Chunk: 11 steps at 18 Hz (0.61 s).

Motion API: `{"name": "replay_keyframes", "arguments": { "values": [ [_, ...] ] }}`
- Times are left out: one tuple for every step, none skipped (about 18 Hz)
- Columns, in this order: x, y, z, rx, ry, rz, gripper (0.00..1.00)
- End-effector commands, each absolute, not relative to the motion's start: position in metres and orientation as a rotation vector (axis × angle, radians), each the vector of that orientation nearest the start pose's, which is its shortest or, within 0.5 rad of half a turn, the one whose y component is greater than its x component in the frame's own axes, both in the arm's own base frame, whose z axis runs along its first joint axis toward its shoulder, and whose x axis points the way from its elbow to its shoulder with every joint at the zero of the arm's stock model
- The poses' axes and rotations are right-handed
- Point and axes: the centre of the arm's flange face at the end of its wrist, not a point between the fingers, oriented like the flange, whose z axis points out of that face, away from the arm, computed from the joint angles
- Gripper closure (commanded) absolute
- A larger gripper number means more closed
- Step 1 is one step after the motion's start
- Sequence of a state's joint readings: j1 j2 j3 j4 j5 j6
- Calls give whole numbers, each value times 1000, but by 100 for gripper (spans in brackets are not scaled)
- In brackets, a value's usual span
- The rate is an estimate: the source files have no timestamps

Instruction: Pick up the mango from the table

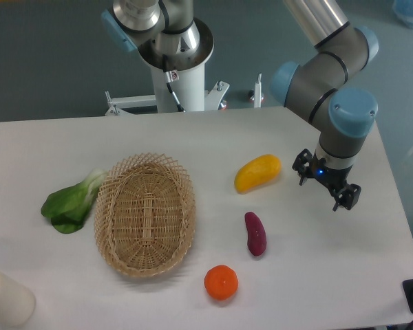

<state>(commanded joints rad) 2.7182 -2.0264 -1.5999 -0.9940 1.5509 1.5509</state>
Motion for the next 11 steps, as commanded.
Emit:
{"name": "replay_keyframes", "arguments": {
  "values": [
    [-530, 387, 271, -3035, 622, 132, 0],
    [-530, 387, 271, -3035, 622, 132, 0],
    [-530, 387, 271, -3035, 622, 132, 0],
    [-529, 388, 272, -3035, 625, 135, 0],
    [-530, 388, 273, -3034, 622, 136, 0],
    [-530, 387, 272, -3036, 618, 135, 0],
    [-530, 388, 272, -3034, 620, 134, 0],
    [-530, 388, 270, -3039, 618, 128, 0],
    [-528, 387, 267, -3043, 618, 115, 0],
    [-525, 386, 263, -3039, 620, 99, 0],
    [-523, 386, 262, -3040, 623, 94, 0]
  ]
}}
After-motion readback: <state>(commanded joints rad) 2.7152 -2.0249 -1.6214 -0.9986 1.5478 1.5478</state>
